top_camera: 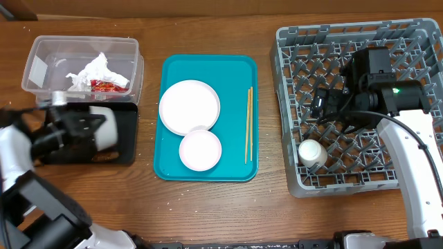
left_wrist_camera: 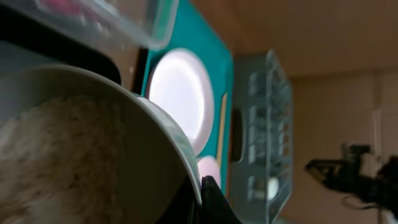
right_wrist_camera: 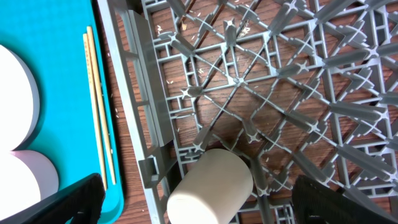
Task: Sort waste into correct bins and load items into the dishwasher
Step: 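Tip the rice bowl with left gripper to pour rice onto black tray, then set the emptied white bowl back on the teal tray with left gripper, then grasp the pink bowl with right gripper and lift it toward the rack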
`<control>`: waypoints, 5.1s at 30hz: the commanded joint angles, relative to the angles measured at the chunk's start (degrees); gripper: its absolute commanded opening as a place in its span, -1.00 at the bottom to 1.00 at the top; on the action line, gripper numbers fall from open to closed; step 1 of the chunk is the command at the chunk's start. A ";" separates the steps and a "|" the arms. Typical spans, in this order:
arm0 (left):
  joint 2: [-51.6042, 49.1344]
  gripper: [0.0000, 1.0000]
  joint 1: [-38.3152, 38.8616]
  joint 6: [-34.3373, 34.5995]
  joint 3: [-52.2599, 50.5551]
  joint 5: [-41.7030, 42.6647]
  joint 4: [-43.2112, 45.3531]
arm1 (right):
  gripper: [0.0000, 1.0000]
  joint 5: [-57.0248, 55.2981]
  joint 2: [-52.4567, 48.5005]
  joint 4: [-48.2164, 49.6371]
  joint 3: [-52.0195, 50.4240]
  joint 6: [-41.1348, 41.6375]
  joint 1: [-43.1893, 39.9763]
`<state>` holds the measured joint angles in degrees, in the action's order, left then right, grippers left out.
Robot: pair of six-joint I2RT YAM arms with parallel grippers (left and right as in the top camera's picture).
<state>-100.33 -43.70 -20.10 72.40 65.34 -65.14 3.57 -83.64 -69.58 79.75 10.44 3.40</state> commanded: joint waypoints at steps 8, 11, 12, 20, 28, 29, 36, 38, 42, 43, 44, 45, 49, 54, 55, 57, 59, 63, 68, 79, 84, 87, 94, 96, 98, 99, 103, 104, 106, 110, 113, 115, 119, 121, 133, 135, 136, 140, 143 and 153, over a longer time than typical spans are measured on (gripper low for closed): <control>-0.90 -0.92 -7.67 4.87 -0.04 20.26 7.87 | 0.96 -0.50 1.55 0.24 0.24 -0.46 -0.26; -1.64 -0.92 -7.65 6.88 -0.04 20.28 9.77 | 0.96 -0.52 1.53 0.24 0.24 -0.46 -0.26; -1.92 -0.92 -7.67 7.58 -0.04 20.35 9.79 | 0.96 -0.50 1.53 0.24 0.24 -0.46 -0.26; -4.24 -0.92 -7.72 17.90 -0.04 25.18 10.49 | 0.96 -0.50 1.53 -0.07 0.22 -0.46 -0.26; -4.57 -0.92 -7.72 20.46 -0.04 25.18 10.40 | 0.96 -0.50 1.53 -0.26 0.20 -0.46 -0.26; -4.57 -0.92 -7.72 21.07 -0.02 25.18 10.40 | 0.96 -0.50 1.53 -0.26 0.20 -0.46 -0.26; -4.57 -0.91 -7.72 25.99 -0.04 25.18 10.45 | 0.96 -0.50 1.53 -0.24 0.20 -0.46 -0.26; -4.57 -0.92 -7.72 26.80 -0.02 25.11 11.63 | 0.96 -0.50 1.53 -0.22 0.20 -0.46 -0.26; -4.57 -0.92 -7.72 33.27 -0.02 25.20 14.47 | 0.96 -0.52 1.53 -0.17 0.20 -0.48 -0.26; -4.57 -0.92 -7.72 34.16 -0.04 25.18 14.49 | 0.96 -0.52 1.53 -0.20 0.20 -0.48 -0.26; -4.57 -0.92 -7.65 34.53 -0.04 25.18 14.47 | 0.96 -0.52 1.53 -0.20 0.20 -0.46 -0.26; -4.57 -0.92 -7.65 34.51 -0.04 25.18 14.49 | 0.96 -0.52 1.55 -0.20 0.20 -0.46 -0.26; -4.57 -0.92 -7.65 34.32 -0.02 23.04 17.35 | 0.96 -0.52 1.53 -0.22 0.20 -0.48 -0.26; -4.50 -0.92 -6.27 33.46 -0.02 14.78 21.90 | 0.96 -0.50 1.55 -0.20 0.20 -0.46 -0.26; -4.28 -0.92 -5.27 32.30 -0.02 15.69 21.90 | 0.96 -0.50 1.53 -0.20 0.20 -0.46 -0.26; -3.21 -0.92 -2.21 30.29 0.15 15.45 21.94 | 0.96 -0.50 1.53 -0.20 0.20 -0.46 -0.26; -1.51 -0.92 1.84 29.49 0.87 12.70 22.01 | 0.96 -0.50 1.53 -0.28 0.20 -0.46 -0.26; 2.99 -0.92 12.11 29.53 3.65 1.44 21.99 | 0.96 -0.52 1.55 -0.63 0.20 -0.46 -0.26; 6.80 -0.92 29.59 29.16 9.53 -22.60 22.71 | 0.96 -0.52 1.55 -0.59 0.20 -0.46 -0.26; -4.37 -0.92 68.54 13.81 10.21 -74.55 33.88 | 0.96 -0.50 1.55 -0.57 0.20 -0.46 -0.26; -11.80 -0.92 75.43 8.26 10.21 -77.99 40.04 | 0.96 -0.50 1.53 -0.17 0.20 -0.46 -0.26; -14.60 -0.92 77.31 6.25 10.21 -77.99 43.87 | 0.96 -0.50 1.53 -0.02 0.20 -0.46 -0.26; -17.09 -0.90 77.68 5.92 10.21 -77.77 49.09 | 0.96 -0.50 1.53 0.07 0.20 -0.46 -0.26; -17.35 -0.78 77.53 5.97 10.21 -77.72 48.26 | 0.96 -0.50 1.53 0.04 0.20 -0.44 -0.26; -17.40 -0.57 77.46 5.97 10.21 -77.72 46.75 | 0.96 -0.50 1.53 0.07 0.20 -0.46 -0.26; -17.40 -0.48 77.48 5.95 10.21 -77.72 46.38 | 0.96 -0.50 1.53 0.07 0.20 -0.46 -0.26; -17.35 -0.32 77.46 6.08 10.32 -77.75 46.42 | 0.96 -0.48 1.53 0.61 0.20 -0.44 -0.26; -17.29 -0.30 77.46 7.32 10.49 -77.77 46.38 | 0.96 -0.26 1.53 0.90 0.20 -0.46 -0.24; -17.07 -0.27 76.96 10.80 11.43 -77.81 45.44 | 0.96 1.38 1.53 1.40 0.20 -0.46 -0.24; -16.76 -0.19 73.59 21.51 16.39 -77.66 37.44 | 0.97 5.75 1.53 2.75 0.20 -0.46 0.33; -16.74 -0.18 69.94 27.96 22.10 -75.67 27.45 | 0.97 9.53 1.53 4.70 0.20 -0.44 1.66; -16.74 -0.18 67.71 29.51 25.86 -72.89 21.27 | 0.95 12.39 1.53 6.45 0.20 -0.31 3.06; -16.41 -0.18 63.25 31.10 32.96 -69.79 11.26 | 0.90 13.46 0.94 10.34 0.20 3.52 7.65; -15.89 -0.18 61.00 32.59 35.78 -69.66 7.72 | 0.87 13.46 -0.02 11.72 0.15 5.81 10.71; -5.40 0.15 47.47 27.30 40.28 -58.88 1.90 | 0.65 12.37 -15.76 19.30 0.13 10.62 32.46; -3.08 0.23 45.59 27.32 40.28 -60.08 1.92 | 0.60 11.43 -19.34 19.89 0.13 10.62 34.73; -2.21 0.36 44.74 27.36 40.28 -60.85 1.92 | 0.56 11.21 -20.90 20.09 0.13 10.62 35.50; -0.48 0.99 41.83 27.36 40.28 -61.46 1.90 | 0.33 11.08 -25.64 20.70 0.13 10.62 37.44; -0.63 1.00 40.70 27.36 40.26 -61.42 1.92 | 0.02 11.06 -28.20 21.44 0.09 10.62 38.58; -0.66 1.00 40.72 27.36 40.26 -61.44 1.92 | -0.92 8.15 -31.10 21.53 0.26 11.21 38.88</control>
<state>-101.03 -3.09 7.97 112.12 3.68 -63.16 14.15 -114.83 -47.77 79.70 21.19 42.50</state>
